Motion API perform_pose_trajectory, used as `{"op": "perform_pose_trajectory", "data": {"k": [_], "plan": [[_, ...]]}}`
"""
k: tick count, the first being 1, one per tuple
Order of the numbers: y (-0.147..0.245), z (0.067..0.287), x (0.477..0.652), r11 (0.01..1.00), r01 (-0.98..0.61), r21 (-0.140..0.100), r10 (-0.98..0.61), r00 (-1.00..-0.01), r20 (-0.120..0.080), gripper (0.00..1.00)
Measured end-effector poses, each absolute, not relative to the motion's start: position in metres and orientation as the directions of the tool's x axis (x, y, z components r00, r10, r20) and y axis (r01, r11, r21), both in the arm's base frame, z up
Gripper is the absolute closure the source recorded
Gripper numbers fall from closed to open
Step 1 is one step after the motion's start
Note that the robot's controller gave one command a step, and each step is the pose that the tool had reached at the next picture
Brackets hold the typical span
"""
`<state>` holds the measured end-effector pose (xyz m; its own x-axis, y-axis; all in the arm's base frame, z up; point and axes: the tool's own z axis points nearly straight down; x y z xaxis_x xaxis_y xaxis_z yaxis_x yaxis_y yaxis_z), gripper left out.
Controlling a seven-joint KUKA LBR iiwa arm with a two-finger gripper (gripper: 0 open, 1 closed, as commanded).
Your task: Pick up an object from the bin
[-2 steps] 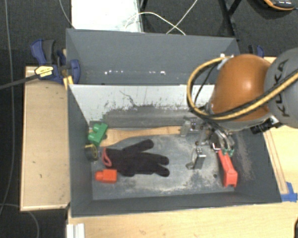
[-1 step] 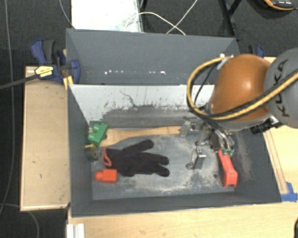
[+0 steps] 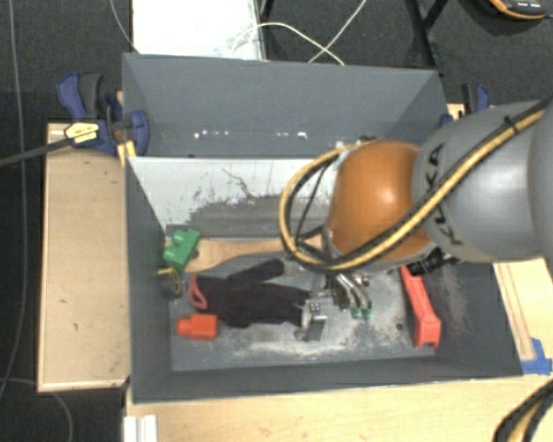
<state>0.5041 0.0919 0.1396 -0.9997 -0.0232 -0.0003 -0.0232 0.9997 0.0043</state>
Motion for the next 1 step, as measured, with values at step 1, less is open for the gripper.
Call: {"op": "perform_pose_trajectory", "data": {"k": [1], "plan": [[0.074, 0.1223, 0.4885, 1.0, 0.023, -0.001, 0.023, -1.0, -0.01, 0.0]]}}
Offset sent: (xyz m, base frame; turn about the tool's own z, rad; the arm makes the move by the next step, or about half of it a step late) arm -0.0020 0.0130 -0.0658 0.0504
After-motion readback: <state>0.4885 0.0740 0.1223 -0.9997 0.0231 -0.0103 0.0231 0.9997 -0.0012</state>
